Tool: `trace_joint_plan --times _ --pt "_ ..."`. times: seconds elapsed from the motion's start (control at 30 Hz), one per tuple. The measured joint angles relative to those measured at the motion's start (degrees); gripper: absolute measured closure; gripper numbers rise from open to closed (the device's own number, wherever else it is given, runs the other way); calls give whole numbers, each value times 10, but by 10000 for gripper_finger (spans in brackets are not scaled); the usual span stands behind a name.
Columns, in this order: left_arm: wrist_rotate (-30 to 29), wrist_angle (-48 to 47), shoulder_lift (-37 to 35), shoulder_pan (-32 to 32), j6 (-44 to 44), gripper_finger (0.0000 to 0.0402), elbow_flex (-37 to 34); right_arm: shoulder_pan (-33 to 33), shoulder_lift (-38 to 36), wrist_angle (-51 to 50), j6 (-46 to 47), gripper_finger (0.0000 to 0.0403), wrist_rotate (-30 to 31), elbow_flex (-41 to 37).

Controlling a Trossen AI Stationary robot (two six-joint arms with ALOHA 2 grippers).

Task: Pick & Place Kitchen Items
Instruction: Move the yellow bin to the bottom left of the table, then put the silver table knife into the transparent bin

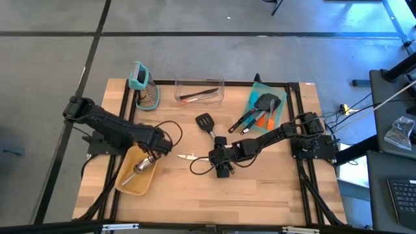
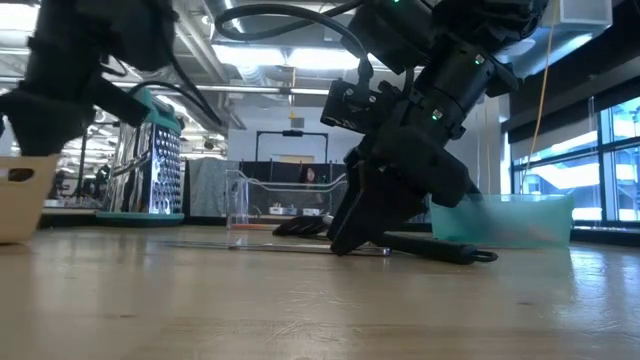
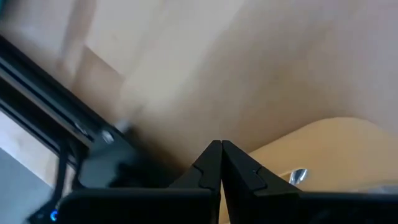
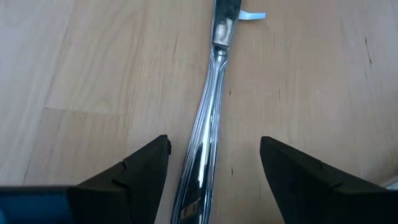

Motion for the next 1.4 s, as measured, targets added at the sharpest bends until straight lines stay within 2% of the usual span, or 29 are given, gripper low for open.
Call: trace_joint_plan --times 0.47,0.77,1.0,1.2,1.4 --pt "80 3 0 -155 -218 399 0 0 0 0 0 149 0 0" --pt "87 55 -1 -255 -374 400 1 0 0 0 0 149 1 0" --pt "106 77 0 -307 -444 400 0 0 0 0 0 149 1 0" --pt "59 72 0 -315 -455 399 0 0 0 0 0 149 2 0" --pt "-6 45 1 -289 -412 399 7 0 0 0 0 149 2 0"
